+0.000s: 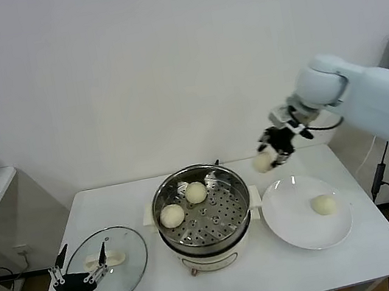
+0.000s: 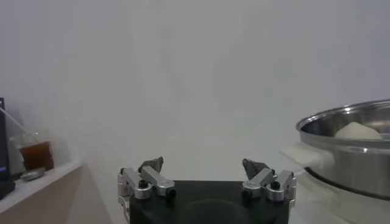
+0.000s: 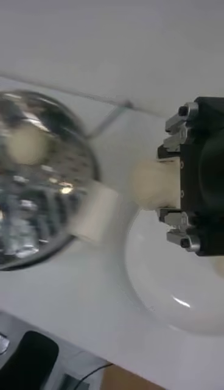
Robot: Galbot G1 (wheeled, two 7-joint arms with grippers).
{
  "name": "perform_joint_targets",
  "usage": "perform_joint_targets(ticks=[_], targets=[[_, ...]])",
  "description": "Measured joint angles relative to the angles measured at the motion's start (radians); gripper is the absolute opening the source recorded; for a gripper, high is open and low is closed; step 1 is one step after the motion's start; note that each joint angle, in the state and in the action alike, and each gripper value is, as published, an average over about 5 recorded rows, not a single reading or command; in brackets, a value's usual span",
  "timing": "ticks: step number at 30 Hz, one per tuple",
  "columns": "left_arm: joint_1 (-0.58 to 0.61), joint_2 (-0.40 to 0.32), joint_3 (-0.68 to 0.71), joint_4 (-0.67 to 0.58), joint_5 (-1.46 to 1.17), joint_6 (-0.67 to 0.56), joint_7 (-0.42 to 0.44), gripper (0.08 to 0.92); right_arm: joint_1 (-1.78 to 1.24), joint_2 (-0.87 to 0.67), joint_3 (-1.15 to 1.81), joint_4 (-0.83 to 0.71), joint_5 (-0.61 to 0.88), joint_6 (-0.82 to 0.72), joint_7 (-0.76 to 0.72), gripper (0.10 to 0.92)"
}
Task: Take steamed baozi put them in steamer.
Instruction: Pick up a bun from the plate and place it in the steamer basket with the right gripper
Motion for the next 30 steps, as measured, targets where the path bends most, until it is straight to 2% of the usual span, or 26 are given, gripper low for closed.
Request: perform_joint_targets(ticks=[10,21,30], targets=[[0.007,-0.005,-0.023,-0.004,-0.004,0.000,0.000,0.823,0.069,0.215,-0.147,0.045,0.027,0.126,0.065,0.492],[0.008,-0.013,-0.040,0.000,-0.008,0.000,0.000,0.823,0.041,0.390,-0.253,0.016,-0.116,0.312,0.121,0.500],[0.008,-0.016,-0.042,0.004,-0.008,-0.002,-0.001,0.823,0.008,0.444,-0.297,0.003,-0.199,0.436,0.136,0.507]])
